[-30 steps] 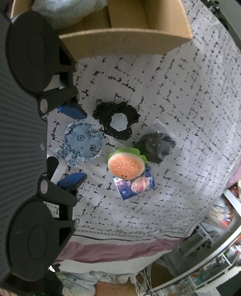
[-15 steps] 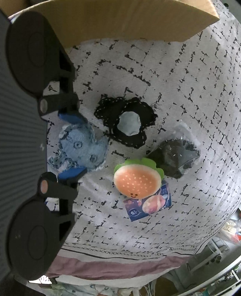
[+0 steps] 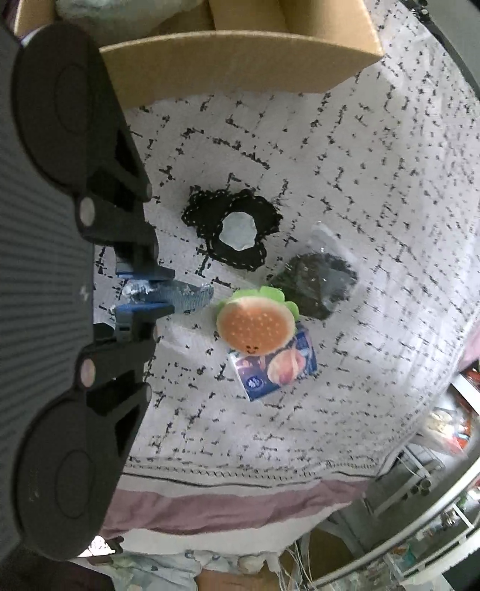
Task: Organize soft objects
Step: 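Grasp the blue-grey round plush with the left gripper while the right gripper holds the white ball, then carry both items over the box and open both grippers to drop them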
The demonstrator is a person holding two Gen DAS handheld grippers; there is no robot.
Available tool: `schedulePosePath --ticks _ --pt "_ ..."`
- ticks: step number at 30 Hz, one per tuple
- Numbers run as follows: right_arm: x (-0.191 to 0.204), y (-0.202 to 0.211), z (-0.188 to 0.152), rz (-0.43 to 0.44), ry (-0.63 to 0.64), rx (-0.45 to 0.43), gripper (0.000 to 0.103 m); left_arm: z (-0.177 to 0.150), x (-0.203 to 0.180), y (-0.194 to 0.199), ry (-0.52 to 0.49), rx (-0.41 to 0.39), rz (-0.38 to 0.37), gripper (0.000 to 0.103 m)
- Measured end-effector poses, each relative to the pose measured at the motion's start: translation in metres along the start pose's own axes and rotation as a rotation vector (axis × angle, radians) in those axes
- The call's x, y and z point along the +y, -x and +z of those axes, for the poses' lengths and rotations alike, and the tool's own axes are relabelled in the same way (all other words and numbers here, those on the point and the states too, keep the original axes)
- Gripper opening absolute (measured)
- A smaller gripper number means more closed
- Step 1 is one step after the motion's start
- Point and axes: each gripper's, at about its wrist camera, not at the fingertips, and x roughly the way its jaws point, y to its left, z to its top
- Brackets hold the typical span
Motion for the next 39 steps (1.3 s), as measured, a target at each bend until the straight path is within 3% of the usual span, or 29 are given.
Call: schedulePosePath --ticks 18,39 --pt "0.014 0.040 -0.002 0.019 0.011 -0.079 0.042 -0.012 0.015 0.064 0.030 -0.133 -0.045 0.009" --pt "0.133 0.039 -0.004 0.113 0.183 -0.096 0.042 -0.005 0.107 0.137 0.160 -0.248 0.004 0.009"
